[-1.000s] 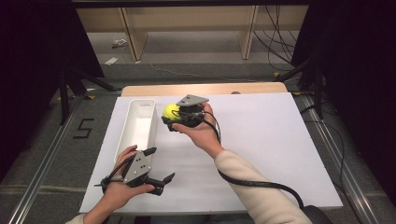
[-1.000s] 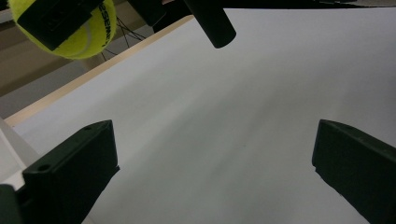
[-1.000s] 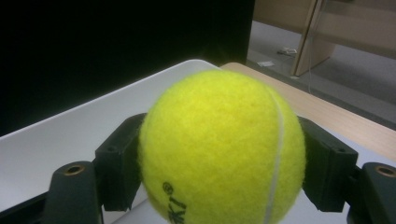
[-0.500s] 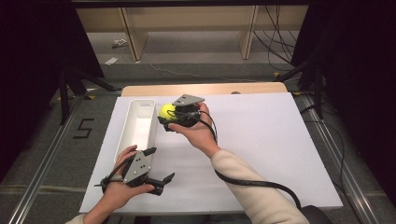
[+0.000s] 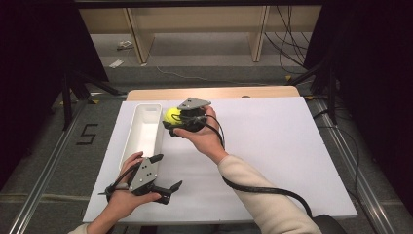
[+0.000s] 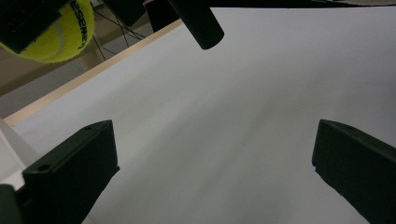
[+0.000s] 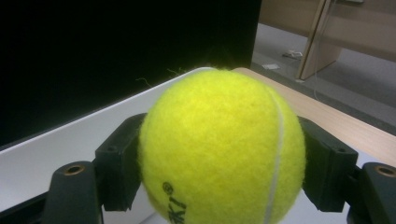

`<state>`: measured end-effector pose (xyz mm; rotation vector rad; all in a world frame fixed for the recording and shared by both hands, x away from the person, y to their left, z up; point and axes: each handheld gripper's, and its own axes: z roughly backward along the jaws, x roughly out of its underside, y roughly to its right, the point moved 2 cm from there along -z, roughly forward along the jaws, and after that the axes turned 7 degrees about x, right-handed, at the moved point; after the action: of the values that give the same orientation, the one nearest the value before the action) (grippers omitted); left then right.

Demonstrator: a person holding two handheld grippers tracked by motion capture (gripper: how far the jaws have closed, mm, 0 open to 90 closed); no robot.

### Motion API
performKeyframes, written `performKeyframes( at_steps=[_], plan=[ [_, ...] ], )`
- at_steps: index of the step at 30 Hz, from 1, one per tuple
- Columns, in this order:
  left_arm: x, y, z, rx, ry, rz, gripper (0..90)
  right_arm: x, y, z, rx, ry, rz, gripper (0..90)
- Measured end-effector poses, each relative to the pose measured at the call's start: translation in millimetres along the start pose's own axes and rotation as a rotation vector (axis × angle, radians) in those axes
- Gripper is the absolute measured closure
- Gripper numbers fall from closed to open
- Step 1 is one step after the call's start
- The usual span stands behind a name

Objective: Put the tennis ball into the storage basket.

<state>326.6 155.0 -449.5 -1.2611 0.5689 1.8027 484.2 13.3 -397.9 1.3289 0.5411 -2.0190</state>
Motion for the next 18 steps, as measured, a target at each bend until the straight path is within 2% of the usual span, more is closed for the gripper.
performKeyframes(
  at_steps=[18],
  plan=[
    [0.1,-0.2,-0.1,0.001,-0.002,-0.004,0.0,-3.5,-2.2,-4.7,-0.005,-0.005,0.004,26.8]
  ],
)
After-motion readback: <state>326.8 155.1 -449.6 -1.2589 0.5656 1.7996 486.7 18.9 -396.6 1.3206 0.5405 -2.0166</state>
